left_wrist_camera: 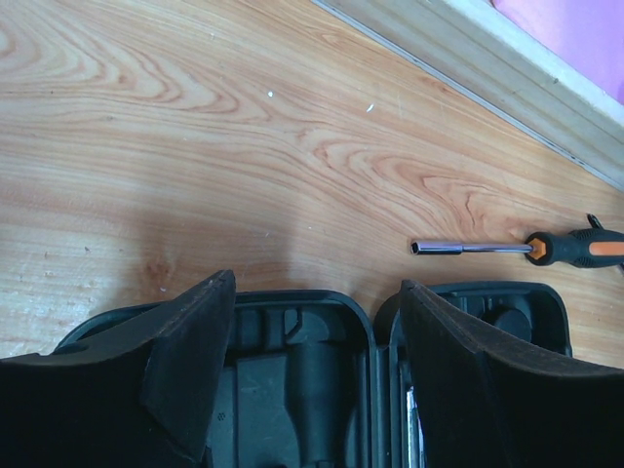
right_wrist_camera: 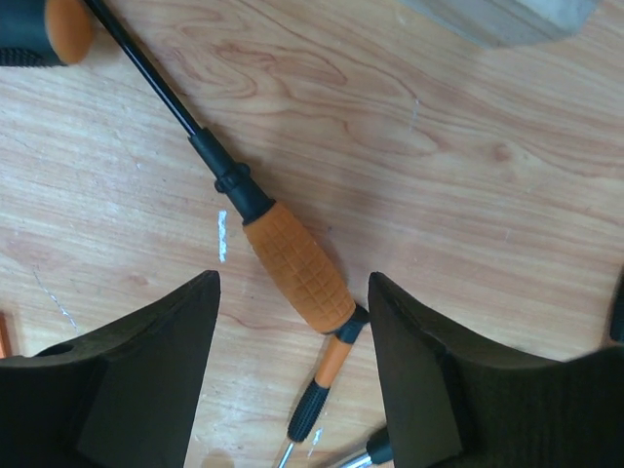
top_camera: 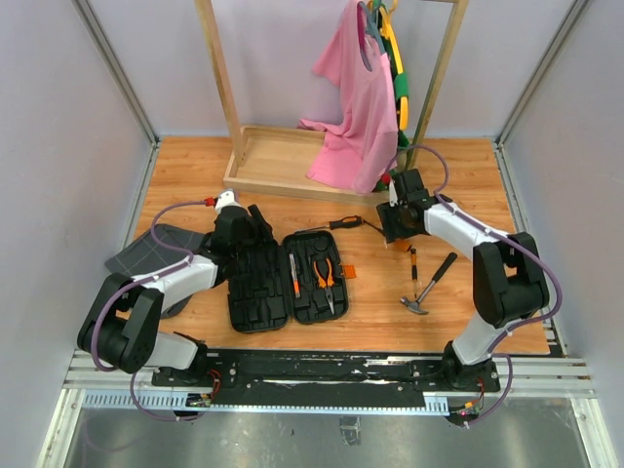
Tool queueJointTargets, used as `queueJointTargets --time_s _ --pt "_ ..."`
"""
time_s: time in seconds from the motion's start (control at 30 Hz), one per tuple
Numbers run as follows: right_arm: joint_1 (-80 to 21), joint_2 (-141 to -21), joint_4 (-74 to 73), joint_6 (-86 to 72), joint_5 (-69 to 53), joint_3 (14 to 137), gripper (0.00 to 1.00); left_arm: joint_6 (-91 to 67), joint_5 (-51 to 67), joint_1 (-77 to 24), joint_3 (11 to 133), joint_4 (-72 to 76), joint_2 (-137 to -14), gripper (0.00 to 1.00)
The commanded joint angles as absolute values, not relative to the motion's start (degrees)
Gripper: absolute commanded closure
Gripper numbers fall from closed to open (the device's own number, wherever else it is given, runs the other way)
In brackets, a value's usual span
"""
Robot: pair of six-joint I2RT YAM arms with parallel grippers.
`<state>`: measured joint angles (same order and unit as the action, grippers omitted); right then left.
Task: Sort the tools into containers
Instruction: Pick up the hammer at the center of the board.
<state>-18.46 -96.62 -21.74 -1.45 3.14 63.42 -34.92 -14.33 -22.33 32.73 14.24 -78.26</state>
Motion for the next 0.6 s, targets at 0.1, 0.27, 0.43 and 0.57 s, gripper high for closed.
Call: queueJointTargets --time_s 0.1,0.27,0.43,0.57 --pt "-13.4 -88.5 -20.1 -14.0 9.0 56.2 0.35 -34.7 -14.3 -22.6 33.8 15.6 -76.5 0.28" --pt "-11.1 -82.2 -21.9 -25.9 17.5 51.3 0.35 -34.6 -14.8 -22.6 33.7 15.5 -76.3 0.28" --pt "-9.7 -74.9 -22.3 -36.8 23.0 45.1 0.33 -34.7 -14.3 -22.6 33.7 15.5 -76.4 0.28" --pt "-7.4 -71.3 -22.3 -42.3 23.5 40.6 0.32 -34.6 -14.4 -22.6 33.9 15.3 -76.5 0.28"
